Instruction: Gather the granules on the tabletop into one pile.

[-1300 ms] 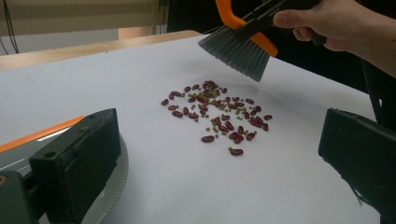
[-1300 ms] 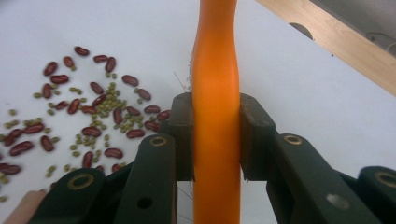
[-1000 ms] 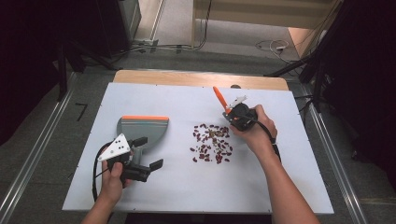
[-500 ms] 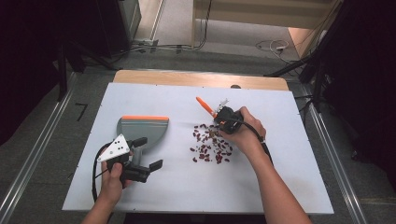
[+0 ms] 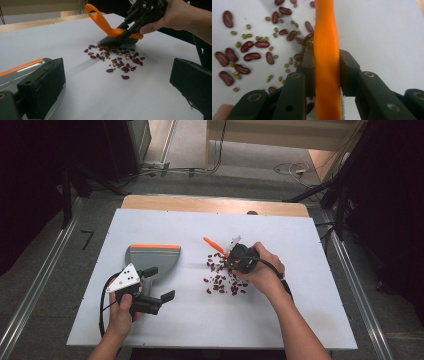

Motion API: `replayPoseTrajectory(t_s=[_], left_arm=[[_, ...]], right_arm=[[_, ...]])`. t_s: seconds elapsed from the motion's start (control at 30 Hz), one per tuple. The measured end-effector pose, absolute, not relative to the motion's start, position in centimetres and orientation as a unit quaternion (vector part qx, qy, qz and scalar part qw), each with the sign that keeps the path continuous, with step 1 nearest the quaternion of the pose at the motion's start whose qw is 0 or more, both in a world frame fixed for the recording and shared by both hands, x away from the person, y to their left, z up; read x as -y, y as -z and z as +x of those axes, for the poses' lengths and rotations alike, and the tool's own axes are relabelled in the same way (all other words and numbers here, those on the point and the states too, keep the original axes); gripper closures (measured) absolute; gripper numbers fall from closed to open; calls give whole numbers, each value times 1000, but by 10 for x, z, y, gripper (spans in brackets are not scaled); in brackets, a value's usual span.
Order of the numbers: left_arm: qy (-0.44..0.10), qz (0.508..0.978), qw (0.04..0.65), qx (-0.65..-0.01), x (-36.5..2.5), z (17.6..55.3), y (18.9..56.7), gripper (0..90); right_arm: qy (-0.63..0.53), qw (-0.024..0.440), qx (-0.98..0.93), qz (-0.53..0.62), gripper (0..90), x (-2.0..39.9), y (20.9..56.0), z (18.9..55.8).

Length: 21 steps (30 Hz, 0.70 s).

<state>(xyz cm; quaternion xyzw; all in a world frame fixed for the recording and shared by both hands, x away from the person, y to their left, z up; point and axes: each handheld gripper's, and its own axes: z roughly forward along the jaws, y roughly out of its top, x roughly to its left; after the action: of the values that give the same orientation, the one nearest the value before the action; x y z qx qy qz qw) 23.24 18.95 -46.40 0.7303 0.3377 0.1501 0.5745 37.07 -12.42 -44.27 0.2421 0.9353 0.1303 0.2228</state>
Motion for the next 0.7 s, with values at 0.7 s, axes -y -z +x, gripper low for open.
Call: replayPoseTrajectory(t_s=[0.7], left_arm=[[-149, 721, 580, -348, -192, 233, 463, 5]], right_arm=[[-173, 231, -933, 217, 693, 135, 420, 366]])
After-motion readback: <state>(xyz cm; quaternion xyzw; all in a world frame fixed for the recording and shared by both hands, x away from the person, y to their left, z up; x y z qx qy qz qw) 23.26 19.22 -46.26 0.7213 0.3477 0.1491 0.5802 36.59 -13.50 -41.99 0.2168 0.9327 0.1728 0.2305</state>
